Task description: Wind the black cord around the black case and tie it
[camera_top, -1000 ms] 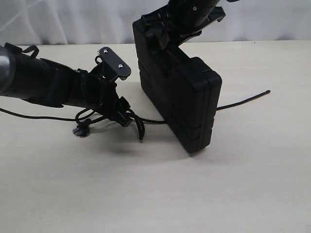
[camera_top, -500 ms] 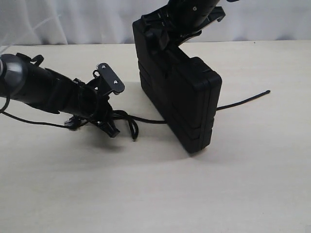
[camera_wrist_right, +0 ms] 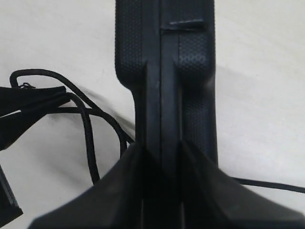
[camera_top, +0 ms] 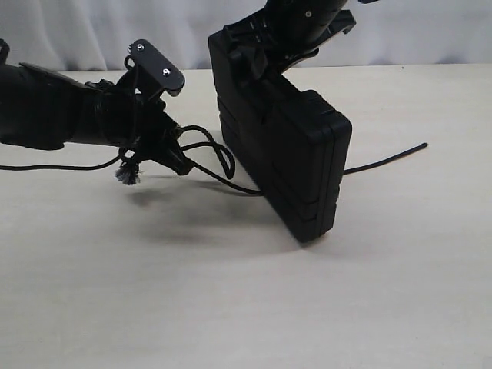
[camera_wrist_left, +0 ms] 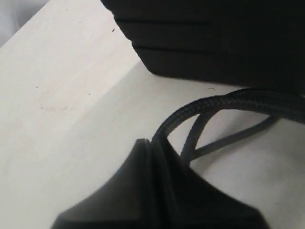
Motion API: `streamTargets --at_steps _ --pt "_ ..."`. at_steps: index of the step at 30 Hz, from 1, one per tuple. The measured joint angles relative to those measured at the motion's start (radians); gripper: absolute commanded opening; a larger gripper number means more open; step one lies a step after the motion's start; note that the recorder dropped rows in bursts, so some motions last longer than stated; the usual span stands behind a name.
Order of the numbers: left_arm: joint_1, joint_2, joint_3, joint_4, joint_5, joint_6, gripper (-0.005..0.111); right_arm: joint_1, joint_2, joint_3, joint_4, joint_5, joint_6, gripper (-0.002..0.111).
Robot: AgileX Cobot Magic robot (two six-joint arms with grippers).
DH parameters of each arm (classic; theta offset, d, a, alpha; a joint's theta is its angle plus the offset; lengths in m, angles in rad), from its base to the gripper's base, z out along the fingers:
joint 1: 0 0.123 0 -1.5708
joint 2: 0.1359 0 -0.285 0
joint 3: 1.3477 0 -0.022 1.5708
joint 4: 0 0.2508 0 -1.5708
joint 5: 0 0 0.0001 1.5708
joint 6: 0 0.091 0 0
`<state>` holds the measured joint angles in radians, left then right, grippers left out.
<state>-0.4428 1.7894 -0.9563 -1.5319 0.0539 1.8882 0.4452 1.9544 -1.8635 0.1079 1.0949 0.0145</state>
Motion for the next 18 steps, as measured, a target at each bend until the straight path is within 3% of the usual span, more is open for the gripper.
streamTargets --at_steps 6,13,18 --pt "0.017 -0.046 0.023 -0.045 -0.035 -0.008 0.0 0.0 0.0 0.0 0.0 0.0 0.0 0.004" --pt "0.055 -0.106 0.024 -0.045 0.2 -0.02 0.0 0.0 0.0 0.0 0.0 0.0 -0.002 0.004" --pt "0.057 -0.106 0.073 0.004 0.228 -0.002 0.0 0.0 0.0 0.0 0.0 0.004 -0.004 0.004"
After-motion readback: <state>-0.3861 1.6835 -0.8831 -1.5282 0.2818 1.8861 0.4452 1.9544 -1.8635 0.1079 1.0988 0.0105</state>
